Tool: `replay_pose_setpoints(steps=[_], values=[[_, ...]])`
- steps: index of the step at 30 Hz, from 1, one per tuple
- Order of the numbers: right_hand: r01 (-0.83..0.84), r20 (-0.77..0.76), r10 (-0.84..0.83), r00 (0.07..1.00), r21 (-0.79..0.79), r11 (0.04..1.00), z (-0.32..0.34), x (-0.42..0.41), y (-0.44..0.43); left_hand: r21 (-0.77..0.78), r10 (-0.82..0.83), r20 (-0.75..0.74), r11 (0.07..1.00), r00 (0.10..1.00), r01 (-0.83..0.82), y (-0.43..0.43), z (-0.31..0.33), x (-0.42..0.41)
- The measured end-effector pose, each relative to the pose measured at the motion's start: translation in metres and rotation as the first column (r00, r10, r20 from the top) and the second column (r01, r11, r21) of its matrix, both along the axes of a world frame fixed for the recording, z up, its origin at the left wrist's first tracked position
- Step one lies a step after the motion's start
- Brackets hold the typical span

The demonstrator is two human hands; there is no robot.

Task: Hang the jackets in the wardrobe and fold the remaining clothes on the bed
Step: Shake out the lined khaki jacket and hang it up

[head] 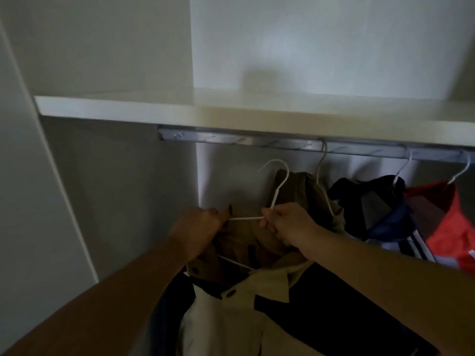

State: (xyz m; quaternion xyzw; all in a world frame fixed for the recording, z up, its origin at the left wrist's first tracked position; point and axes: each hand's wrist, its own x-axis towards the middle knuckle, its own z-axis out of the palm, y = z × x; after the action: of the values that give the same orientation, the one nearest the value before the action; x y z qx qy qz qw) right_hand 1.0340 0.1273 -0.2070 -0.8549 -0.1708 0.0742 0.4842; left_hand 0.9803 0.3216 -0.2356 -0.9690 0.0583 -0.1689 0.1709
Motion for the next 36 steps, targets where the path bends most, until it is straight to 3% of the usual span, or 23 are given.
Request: replay_pose_setpoints(steps=[6, 10, 13, 18, 21, 23, 25, 27, 28, 29, 30, 31, 32, 33, 34, 36], values=[[0.072, 0.041, -0.074, 0.996, 0.056, 0.996, 0.027, 0.053, 0.016, 0.05, -0.027, 0.134, 0.999, 0.991, 0.02, 0.013, 0.02, 0.073], [0.145, 0.11, -0.148, 0.983, 0.035, 0.989, 0.041, 0.083, 0.027, -0.068, 0.01, 0.18, 0.998, 0.984, 0.002, 0.015, 0.034, 0.105], [0.163, 0.082, -0.16, 0.984, -0.024, 0.986, 0.035, 0.098, 0.031, -0.257, 0.081, 0.158, 0.966, 0.984, -0.038, 0.01, 0.032, 0.116], [0.145, 0.165, -0.13, 0.978, -0.08, 0.986, 0.01, 0.106, 0.026, -0.564, 0.169, 0.133, 0.823, 0.977, -0.066, 0.004, -0.006, 0.12], [0.216, 0.315, -0.138, 0.939, -0.225, 0.95, 0.005, 0.1, 0.019, -0.773, 0.289, 0.022, 0.612, 0.957, -0.167, 0.006, -0.018, 0.121], [0.381, 0.546, -0.121, 0.829, -0.393, 0.837, -0.008, 0.082, 0.017, -0.822, 0.309, -0.136, 0.496, 0.941, -0.282, 0.008, -0.024, 0.12], [0.457, 0.787, 0.036, 0.616, -0.395, 0.797, -0.023, 0.057, 0.018, -0.849, 0.284, -0.211, 0.42, 0.935, -0.32, 0.01, -0.026, 0.118], [0.263, 0.843, 0.288, 0.454, -0.436, 0.861, -0.038, 0.033, 0.022, -0.899, 0.248, -0.244, 0.306, 0.937, -0.315, 0.01, -0.024, 0.116], [0.209, 0.786, 0.44, 0.434, -0.563, 0.8, -0.05, 0.028, 0.024, -0.918, 0.229, -0.252, 0.251, 0.94, -0.307, 0.011, -0.023, 0.115], [0.184, 0.658, 0.565, 0.499, -0.717, 0.673, -0.062, 0.024, 0.025, -0.934, 0.221, -0.258, 0.192, 0.94, -0.301, 0.012, -0.021, 0.113], [0.139, 0.505, 0.596, 0.624, -0.822, 0.552, -0.074, 0.018, 0.026, -0.948, 0.212, -0.261, 0.128, 0.942, -0.291, 0.013, -0.02, 0.11], [0.051, 0.341, 0.532, 0.775, -0.873, 0.485, -0.084, 0.015, 0.027, -0.956, 0.202, -0.269, 0.062, 0.942, -0.286, 0.014, -0.019, 0.107], [-0.017, 0.244, 0.425, 0.872, -0.852, 0.524, -0.095, 0.018, 0.026, -0.961, 0.197, -0.273, -0.006, 0.942, -0.278, 0.015, -0.018, 0.104], [-0.032, 0.215, 0.308, 0.927, -0.772, 0.635, -0.106, 0.021, 0.024, -0.96, 0.194, -0.278, -0.076, 0.941, -0.268, 0.014, -0.017, 0.102], [-0.021, 0.204, 0.266, 0.942, -0.756, 0.654, -0.116, 0.022, 0.024, -0.955, 0.184, -0.282, -0.147, 0.942, -0.257, 0.013, -0.015, 0.1], [0.044, 0.173, 0.162, 0.972, -0.803, 0.594, -0.132, 0.023, 0.029, -0.938, 0.156, -0.27, -0.266, 0.95, -0.223, 0.009, -0.012, 0.096]])
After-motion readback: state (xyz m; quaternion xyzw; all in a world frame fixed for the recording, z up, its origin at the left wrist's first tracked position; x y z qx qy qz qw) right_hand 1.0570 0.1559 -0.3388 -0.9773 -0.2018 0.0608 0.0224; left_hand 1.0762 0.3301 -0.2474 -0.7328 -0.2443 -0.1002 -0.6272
